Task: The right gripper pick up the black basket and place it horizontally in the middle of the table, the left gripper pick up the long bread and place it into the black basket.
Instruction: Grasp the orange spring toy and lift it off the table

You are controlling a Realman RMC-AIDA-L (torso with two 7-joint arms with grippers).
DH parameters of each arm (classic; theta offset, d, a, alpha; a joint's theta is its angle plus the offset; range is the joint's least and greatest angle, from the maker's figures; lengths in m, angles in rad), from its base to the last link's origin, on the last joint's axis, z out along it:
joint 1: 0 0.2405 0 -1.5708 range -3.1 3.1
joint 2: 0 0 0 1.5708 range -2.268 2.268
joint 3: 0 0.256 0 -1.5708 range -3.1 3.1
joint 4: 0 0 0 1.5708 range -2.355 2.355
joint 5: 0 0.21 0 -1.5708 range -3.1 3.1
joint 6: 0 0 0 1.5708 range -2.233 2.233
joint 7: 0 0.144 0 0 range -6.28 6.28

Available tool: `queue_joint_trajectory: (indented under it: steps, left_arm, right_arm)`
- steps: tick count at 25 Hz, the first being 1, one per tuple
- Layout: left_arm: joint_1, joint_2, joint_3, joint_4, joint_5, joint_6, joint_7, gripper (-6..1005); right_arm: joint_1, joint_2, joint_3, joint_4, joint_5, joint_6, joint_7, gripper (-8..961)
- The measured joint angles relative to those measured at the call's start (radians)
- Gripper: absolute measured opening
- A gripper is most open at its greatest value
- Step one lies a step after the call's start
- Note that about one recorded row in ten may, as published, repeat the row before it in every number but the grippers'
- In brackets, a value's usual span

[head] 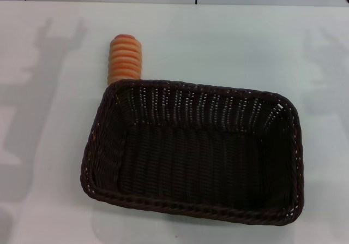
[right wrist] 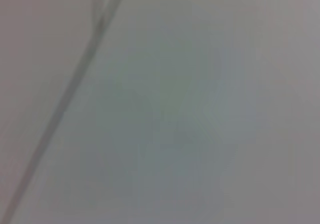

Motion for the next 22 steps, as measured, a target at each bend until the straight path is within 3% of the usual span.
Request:
queue_joint_trajectory:
  steps: [1, 5, 7, 10, 11, 13, 17, 22]
  left_arm:
    - [0.011, 0.012, 0.012, -0.073, 0.0, -0.089, 0.003, 863]
    - [0.018, 0.033, 0.03, -0.171, 0.0, -0.233, 0.005, 863]
    - [0.016, 0.048, 0.038, -0.257, 0.0, -0.392, 0.006, 863]
    - [0.005, 0.052, 0.037, -0.389, 0.0, -0.635, 0.032, 863]
    - [0.001, 0.05, 0.035, -0.419, 0.0, -0.698, 0.048, 863]
    - [-0.016, 0.035, 0.026, -0.49, -0.002, -0.848, 0.091, 863]
    - [-0.085, -0.013, -0.02, -0.576, -0.007, -1.148, 0.17, 863]
    - [-0.225, -0.021, -0.036, -0.518, -0.009, -1.387, 0.18, 863]
  right_arm:
    - [0.0, 0.0, -0.016, -0.061, 0.023, -0.105, 0.005, 343]
    - [0.033, -0.003, -0.07, -0.317, 0.061, -0.497, 0.092, 344]
    - [0.061, -0.004, -0.078, -0.435, 0.061, -0.628, 0.164, 344]
    - [0.1, -0.004, -0.072, -0.571, 0.06, -0.725, 0.291, 344]
    - [0.125, -0.005, -0.069, -0.651, 0.06, -0.761, 0.359, 345]
    - [0.138, -0.005, -0.068, -0.689, 0.06, -0.778, 0.386, 345]
    - [0.164, -0.005, -0.072, -0.782, 0.06, -0.817, 0.466, 344]
    - [0.169, -0.002, -0.085, -0.825, 0.059, -0.825, 0.502, 345]
